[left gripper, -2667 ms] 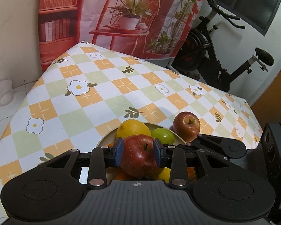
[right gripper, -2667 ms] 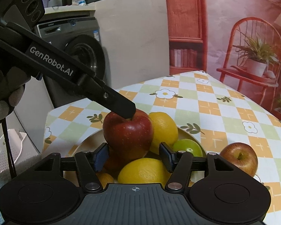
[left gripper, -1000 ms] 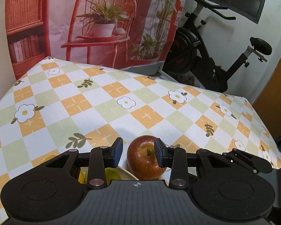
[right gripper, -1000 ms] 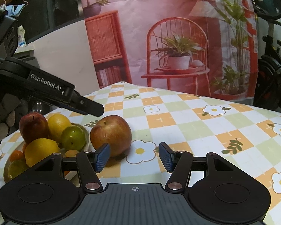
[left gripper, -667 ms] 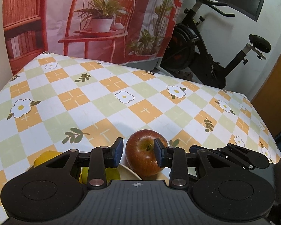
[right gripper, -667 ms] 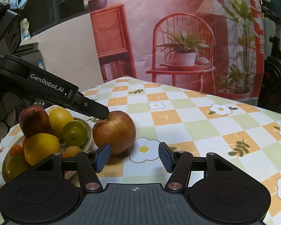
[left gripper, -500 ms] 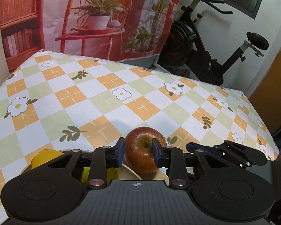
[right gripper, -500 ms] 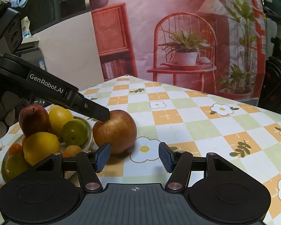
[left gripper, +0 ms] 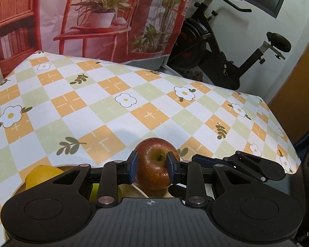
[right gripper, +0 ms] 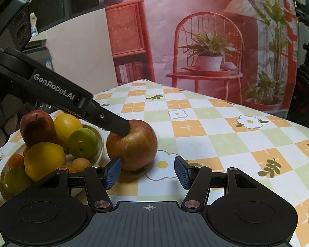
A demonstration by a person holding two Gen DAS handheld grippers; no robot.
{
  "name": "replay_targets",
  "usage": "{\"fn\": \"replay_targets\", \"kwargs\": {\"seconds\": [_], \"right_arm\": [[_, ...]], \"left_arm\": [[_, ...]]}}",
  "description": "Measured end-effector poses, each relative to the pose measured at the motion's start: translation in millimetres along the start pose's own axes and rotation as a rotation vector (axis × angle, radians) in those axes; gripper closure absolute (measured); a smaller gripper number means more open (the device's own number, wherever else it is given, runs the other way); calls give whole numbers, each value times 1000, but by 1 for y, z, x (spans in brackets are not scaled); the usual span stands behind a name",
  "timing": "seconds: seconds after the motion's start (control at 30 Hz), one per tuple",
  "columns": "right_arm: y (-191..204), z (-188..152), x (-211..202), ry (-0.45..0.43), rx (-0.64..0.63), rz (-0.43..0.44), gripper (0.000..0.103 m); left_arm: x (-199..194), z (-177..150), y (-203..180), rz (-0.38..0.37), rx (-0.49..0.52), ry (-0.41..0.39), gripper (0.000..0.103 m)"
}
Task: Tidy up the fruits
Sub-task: 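Close the right gripper on the red apple while the left gripper presses its top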
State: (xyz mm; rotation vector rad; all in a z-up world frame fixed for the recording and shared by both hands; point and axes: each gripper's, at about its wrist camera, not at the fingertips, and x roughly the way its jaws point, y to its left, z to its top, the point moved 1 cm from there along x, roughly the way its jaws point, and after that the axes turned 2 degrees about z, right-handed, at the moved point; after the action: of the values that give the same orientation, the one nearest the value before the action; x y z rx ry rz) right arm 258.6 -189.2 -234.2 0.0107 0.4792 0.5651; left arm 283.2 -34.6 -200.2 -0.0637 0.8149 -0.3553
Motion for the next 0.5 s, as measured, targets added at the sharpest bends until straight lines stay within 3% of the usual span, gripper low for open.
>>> {"fn": "replay_targets", "kwargs": {"seconds": [0.5], "right_arm": [[5, 8, 15, 20, -70, 59, 48]], "left_arm": [[2, 1, 2, 0, -1, -5, 72]]}}
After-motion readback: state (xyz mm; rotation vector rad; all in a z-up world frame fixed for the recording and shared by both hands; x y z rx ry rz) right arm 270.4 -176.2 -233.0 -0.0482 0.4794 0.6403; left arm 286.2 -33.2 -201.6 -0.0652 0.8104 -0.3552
